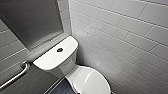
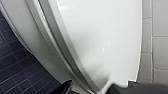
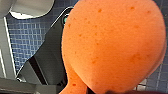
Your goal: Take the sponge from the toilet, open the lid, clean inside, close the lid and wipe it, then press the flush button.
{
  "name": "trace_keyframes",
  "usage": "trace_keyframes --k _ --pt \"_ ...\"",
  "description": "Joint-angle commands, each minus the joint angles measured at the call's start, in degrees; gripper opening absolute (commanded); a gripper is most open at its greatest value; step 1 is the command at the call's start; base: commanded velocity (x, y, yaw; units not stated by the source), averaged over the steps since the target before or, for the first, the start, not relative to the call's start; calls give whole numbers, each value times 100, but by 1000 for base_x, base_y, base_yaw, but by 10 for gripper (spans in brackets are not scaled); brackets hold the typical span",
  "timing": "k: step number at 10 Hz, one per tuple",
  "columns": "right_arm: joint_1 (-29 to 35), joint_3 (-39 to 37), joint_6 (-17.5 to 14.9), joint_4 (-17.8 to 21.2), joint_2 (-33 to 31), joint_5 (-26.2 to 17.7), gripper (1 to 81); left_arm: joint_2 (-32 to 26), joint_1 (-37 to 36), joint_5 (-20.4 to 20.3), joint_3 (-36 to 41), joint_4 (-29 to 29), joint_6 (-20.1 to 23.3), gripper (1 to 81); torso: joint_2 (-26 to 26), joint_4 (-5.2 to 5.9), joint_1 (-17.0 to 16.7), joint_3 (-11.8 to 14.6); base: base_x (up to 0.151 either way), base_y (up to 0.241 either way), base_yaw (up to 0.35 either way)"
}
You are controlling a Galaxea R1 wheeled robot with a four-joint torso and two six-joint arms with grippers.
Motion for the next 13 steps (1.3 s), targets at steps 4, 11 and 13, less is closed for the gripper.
trace_keyframes --k 4,11,13 --pt "-82 -2 -21 -132 -183 -283 10 83 -453 174 164 -9 -164 811 0 0 0 0 0 0 0" --pt "-73 -55 -30 -141 -113 -292 10 206 -479 121 15 -9 -251 811 0 0 0 0 0 0 0" --pt "-65 -55 -30 -141 -104 -283 10 224 -602 86 15 0 -401 811 0 0 0 0 0 0 0"
